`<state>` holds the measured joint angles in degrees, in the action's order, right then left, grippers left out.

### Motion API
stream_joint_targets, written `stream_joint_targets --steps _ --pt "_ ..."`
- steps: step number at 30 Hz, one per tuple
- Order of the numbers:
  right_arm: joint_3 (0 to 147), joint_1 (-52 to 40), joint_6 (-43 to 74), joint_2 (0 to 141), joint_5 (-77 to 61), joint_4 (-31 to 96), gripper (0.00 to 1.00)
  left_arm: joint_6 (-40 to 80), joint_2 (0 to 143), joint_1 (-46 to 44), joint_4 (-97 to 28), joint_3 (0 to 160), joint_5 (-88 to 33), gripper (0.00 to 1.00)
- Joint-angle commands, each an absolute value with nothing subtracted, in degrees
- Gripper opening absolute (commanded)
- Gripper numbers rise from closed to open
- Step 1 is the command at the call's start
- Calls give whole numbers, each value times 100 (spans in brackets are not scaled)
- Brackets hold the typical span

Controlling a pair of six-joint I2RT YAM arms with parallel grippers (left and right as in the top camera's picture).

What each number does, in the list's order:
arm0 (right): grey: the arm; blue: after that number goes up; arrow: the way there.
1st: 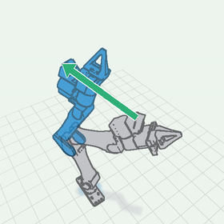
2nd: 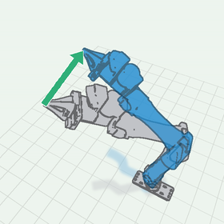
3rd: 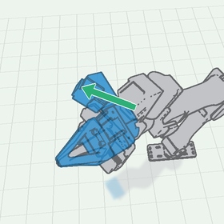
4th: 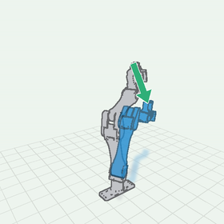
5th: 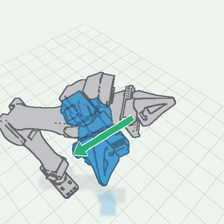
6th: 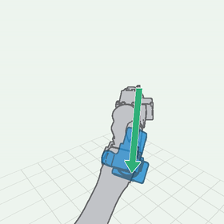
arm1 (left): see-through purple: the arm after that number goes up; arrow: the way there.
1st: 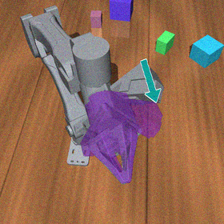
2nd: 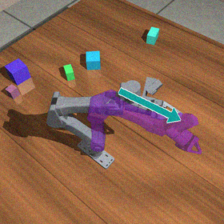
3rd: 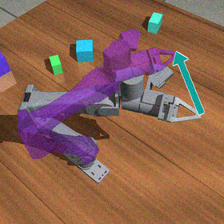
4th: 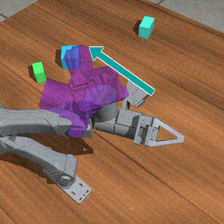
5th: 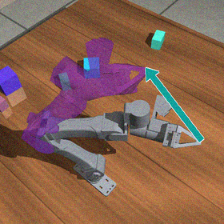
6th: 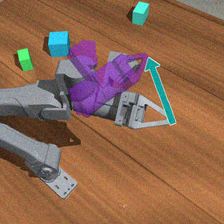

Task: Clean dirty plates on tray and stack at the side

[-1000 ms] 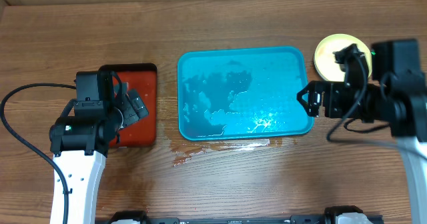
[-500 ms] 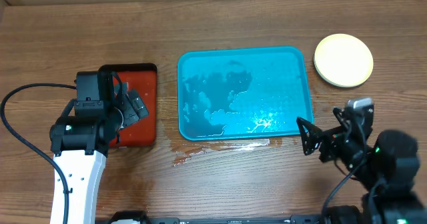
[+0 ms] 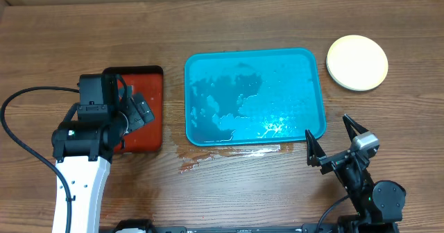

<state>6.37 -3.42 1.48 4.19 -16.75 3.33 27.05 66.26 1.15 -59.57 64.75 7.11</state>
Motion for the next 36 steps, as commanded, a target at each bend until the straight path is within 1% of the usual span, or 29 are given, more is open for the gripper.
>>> stream_joint_targets --steps 1,12,19,24,29,36 --pt "447 -338 148 75 -1313 130 100 2788 6639 115 -5955 6460 788 100" --pt "412 -377 148 12 -637 -257 100 2788 6639 113 -5955 6460 788 99" --pt "346 -379 145 12 -598 -351 100 2788 6639 113 -5955 6460 788 100" --pt "34 -379 150 12 -504 -882 100 2788 6639 115 -5955 6460 788 99" --pt "47 -395 145 12 -449 -766 100 2788 6639 115 -5955 6460 788 100" --pt "47 -395 145 12 -384 -34 100 2788 6639 115 -5955 6460 788 99"
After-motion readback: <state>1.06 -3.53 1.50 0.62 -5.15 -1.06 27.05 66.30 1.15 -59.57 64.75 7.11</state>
